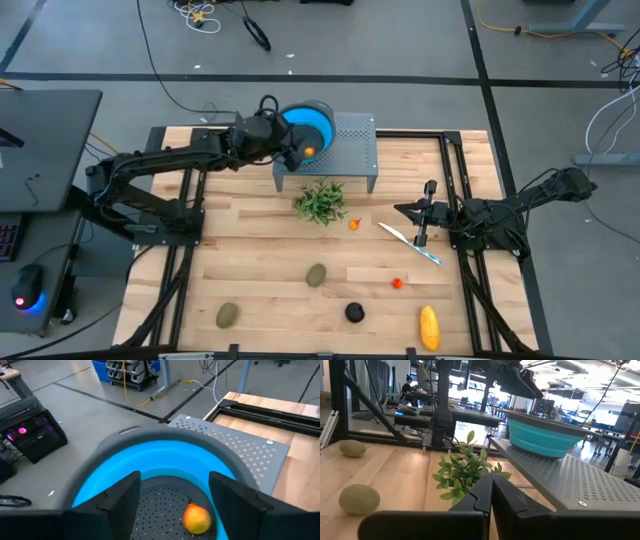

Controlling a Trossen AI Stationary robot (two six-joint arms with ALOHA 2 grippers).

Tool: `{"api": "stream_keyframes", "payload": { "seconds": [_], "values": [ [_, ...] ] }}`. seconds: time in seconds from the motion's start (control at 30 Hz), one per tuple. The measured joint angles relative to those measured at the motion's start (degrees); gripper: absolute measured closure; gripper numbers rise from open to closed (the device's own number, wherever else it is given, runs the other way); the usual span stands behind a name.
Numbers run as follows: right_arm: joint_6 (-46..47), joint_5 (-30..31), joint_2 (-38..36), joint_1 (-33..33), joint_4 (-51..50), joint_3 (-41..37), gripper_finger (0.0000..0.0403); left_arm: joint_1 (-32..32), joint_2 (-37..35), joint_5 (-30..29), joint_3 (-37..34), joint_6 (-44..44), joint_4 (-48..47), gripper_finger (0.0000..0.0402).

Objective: Pick & Place Fruit
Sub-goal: Put the orange pear into the blue strainer bowl on the shelf

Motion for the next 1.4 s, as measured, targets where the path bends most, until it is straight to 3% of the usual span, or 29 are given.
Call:
{"api": "stream_keyframes", "payload": {
  "seconds": [0.23, 0.47, 0.73, 0.9, 1.1, 1.23, 1.4],
  "values": [
    [0.7, 0.0, 0.0, 0.0, -0.3, 0.0, 0.0386, -3.9, -4.8, 2.9, 0.0, 0.2, -1.8, 0.0137],
    [0.8, -0.2, 0.3, 0.0, -0.6, 0.0, 0.0386, -14.4, -6.4, 5.0, -5.6, -1.7, 2.6, 0.0152],
    [3.4, -0.3, 0.4, 0.0, 0.3, 0.0, 0.0386, -26.3, -6.2, -2.1, -14.0, -10.9, 5.0, 0.0161],
    [3.4, -4.7, 0.5, 0.0, 2.8, 0.0, 0.0386, -33.9, -6.2, -6.8, -17.8, -16.7, 5.1, 0.0161],
    [5.0, -5.8, 3.8, 0.0, 3.3, 0.0, 0.0386, -42.4, -6.1, -19.3, -22.3, -21.6, 7.5, 0.0161],
    [6.2, -5.8, 8.1, 0.0, 4.8, 0.0, 0.0386, -46.4, -6.1, -26.1, -29.0, -21.9, 19.0, 0.0161],
    [8.0, -7.6, 15.5, 0.0, 3.5, 3.1, 0.0386, -47.2, -6.1, -27.5, -38.4, -18.2, 35.5, 0.0161]
  ]
}}
